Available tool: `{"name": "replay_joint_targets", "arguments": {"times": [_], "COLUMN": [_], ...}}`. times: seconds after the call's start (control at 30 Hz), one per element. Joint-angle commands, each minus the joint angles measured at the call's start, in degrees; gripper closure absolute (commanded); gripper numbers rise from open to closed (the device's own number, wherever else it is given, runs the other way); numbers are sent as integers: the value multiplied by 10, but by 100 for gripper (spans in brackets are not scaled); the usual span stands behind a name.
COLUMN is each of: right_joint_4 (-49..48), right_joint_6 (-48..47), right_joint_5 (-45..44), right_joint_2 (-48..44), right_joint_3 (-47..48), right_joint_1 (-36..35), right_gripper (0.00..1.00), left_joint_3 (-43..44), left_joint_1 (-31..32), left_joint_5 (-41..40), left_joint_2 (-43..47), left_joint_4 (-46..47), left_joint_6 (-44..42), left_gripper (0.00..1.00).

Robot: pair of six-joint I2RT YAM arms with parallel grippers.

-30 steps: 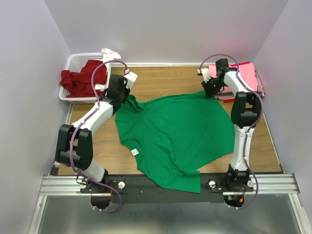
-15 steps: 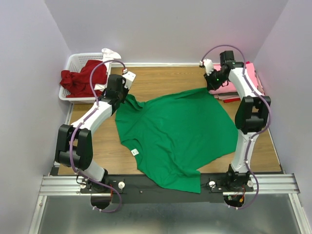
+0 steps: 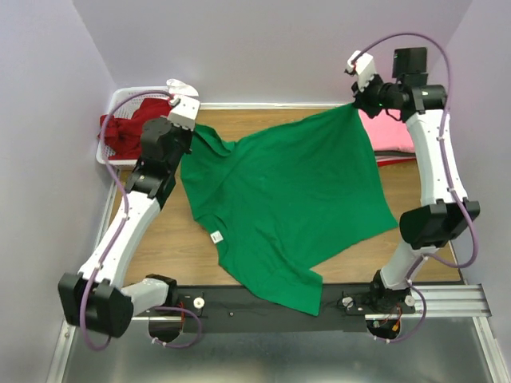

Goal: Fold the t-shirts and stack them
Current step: Flatten the tshirt out

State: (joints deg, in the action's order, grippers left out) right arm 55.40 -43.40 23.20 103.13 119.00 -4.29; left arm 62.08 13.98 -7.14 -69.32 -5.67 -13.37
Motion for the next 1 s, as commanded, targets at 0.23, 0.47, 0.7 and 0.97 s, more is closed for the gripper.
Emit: {"name": "replay_joint_targets", "arguments": {"times": [0.23,0.47,0.7,0.97], "right_joint_4": [-26,-110,-159,-173], "right_joint_6": [35,87,111,108], "right_joint_5": [1,-25,-61,-92], "right_joint_2": [-175,-264,-312,-320], "right_joint_3": [119,178,224,185], "right_joint_1": [-4,-3,-2,-3], "right_gripper": [100,100,100,100], "left_joint_3": [86,191,268,256], "left_joint_1": [-1,-1,-1,-1], "left_joint_5": [63,108,140,141], "left_joint_2": [210,265,292,288], "left_joint_4": [124,185,221,225], "left_joint_6": [74,113,132,131], "left_gripper": [100,100,100,100]}}
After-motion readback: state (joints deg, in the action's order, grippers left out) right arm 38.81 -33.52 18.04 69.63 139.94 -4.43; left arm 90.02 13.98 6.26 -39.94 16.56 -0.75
